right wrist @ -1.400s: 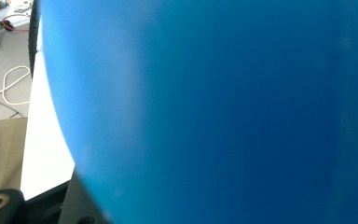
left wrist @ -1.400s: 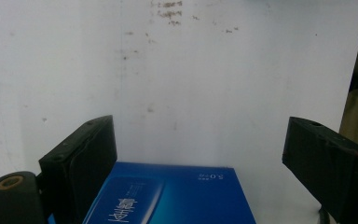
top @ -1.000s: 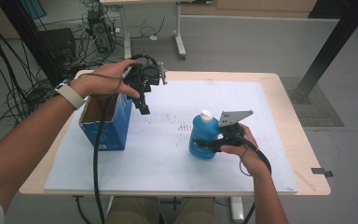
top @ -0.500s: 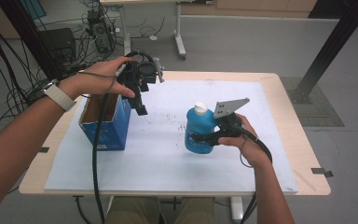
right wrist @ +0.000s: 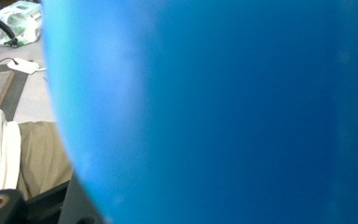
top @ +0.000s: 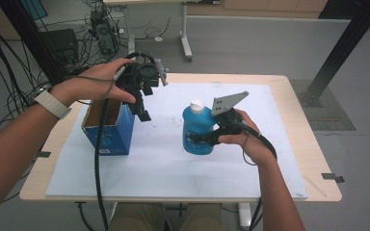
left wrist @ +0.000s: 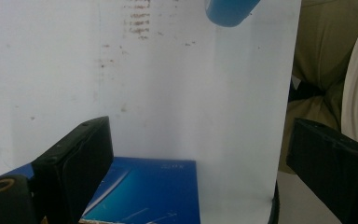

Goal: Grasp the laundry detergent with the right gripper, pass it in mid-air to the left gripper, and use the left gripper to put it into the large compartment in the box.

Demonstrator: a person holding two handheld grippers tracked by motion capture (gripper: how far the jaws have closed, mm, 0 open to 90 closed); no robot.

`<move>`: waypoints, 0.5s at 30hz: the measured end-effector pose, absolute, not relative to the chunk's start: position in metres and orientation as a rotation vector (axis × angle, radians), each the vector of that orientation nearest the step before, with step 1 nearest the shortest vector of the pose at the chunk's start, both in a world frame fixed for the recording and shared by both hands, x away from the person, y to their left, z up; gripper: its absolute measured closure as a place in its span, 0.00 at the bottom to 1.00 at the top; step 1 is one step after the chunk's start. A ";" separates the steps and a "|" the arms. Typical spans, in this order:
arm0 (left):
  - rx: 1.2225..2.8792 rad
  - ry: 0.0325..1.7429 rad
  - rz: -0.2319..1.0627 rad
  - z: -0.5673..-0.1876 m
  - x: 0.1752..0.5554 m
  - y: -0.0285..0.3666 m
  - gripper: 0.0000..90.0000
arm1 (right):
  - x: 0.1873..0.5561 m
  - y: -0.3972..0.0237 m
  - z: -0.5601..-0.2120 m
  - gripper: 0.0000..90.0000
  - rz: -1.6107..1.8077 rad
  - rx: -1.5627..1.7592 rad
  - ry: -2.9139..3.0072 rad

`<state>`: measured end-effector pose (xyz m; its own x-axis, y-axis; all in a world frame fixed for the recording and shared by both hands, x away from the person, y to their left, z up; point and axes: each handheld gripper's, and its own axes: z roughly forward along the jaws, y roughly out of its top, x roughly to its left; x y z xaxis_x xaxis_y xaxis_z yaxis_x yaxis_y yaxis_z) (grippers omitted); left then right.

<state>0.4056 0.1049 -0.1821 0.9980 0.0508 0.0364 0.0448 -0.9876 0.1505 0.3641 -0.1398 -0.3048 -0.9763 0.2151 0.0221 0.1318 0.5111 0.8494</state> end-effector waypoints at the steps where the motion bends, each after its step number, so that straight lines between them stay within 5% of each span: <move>1: 2.991 0.068 0.062 -0.182 0.405 0.105 0.08 | 0.364 -0.139 -0.304 0.49 1.479 0.301 2.657; 15: 2.973 0.024 0.071 -0.172 0.392 0.101 0.08 | 0.367 -0.129 -0.298 0.49 1.484 0.245 2.688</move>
